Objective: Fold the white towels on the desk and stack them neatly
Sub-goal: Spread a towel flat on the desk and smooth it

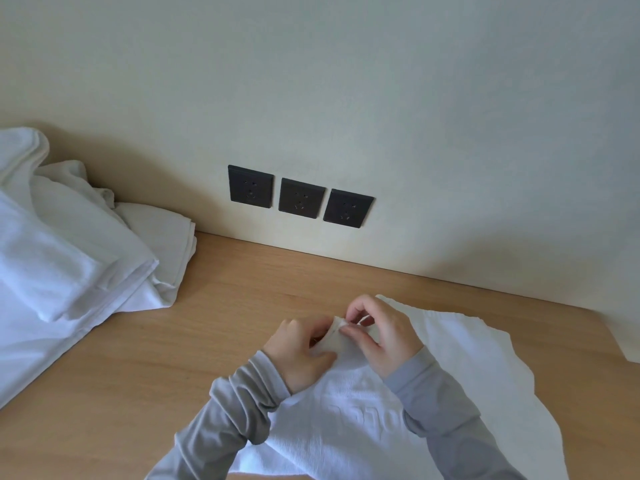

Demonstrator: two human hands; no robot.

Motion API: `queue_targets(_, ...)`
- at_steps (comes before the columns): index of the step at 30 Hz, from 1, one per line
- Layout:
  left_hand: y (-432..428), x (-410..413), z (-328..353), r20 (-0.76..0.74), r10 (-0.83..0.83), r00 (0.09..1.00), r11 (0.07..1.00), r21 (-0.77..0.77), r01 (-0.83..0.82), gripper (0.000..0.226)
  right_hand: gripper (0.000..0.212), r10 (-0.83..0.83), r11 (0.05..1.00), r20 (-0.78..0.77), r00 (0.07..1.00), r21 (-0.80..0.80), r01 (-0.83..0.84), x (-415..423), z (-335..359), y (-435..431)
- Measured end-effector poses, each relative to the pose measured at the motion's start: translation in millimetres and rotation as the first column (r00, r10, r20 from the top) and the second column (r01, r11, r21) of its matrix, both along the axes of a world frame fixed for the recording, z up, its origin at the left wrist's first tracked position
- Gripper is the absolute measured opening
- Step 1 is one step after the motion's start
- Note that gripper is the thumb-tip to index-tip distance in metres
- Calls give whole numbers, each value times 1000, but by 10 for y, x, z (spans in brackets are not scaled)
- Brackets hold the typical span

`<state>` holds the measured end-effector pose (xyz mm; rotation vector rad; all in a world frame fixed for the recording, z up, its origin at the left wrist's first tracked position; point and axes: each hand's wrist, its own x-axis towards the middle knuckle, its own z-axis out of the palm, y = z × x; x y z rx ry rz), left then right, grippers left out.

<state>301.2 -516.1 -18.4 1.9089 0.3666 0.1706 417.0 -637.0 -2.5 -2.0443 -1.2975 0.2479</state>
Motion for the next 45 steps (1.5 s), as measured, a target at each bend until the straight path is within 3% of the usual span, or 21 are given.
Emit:
queue_targets(3, 9, -5, -28, 34, 51, 998, 994, 98, -54, 17, 26, 12, 992, -34, 999, -126, -17, 1, -53, -3)
queue_targets(4, 7, 4, -27, 42, 55, 998, 992, 115, -60, 16, 23, 48, 984, -23, 999, -170, -51, 8, -58, 5)
queue_targets(5, 7, 11, -18, 44, 57, 997, 991, 117, -62, 16, 15, 81, 979, -7, 997, -188, -81, 18, -50, 17)
queue_targets(7, 14, 21, 5, 60, 76, 995, 995, 52, -79, 18, 25, 74, 983, 28, 997, -170, -68, 43, 13, 48)
queue_targets(11, 115, 30, 124, 93, 108, 990, 989, -111, -97, 34, 35, -21, 999, 65, 998, 41, 18, 44, 200, 81)
queue_targets(16, 425, -220, 98, -51, -55, 997, 996, -80, 51, 46, 5, -161, 949, -178, 971, 241, 202, 354, 654, -197)
queue_targets(19, 379, -368, 1, -117, -53, 992, 994, -103, 41, 36, 25, -181, 879, -309, 934, 376, 294, 630, 937, -418)
queue_targets(23, 227, -327, 46, -47, -38, 998, 980, -199, 28, 25, 20, -317, 806, -254, 914, 436, 400, 853, 1128, -589)
queue_targets(29, 313, -235, 356, 82, -110, 990, 991, -65, 116, 44, 13, -467, 668, -255, 847, 526, 527, 1005, 1196, -873)
queue_targets(33, 268, -221, 461, 265, -108, 958, 989, 130, 76, 36, 12, -483, 649, -265, 834, 530, 545, 1051, 1218, -996)
queue_targets(37, 196, -144, 390, 236, -162, 958, 950, 300, 87, 21, 11, -466, 605, -311, 829, 571, 554, 1031, 1285, -1041)
queue_targets(45, 32, 268, 146, 225, -24, 974, 929, 365, -62, 53, 27, -390, 640, -288, 874, 597, 483, 1051, 1430, -1201)
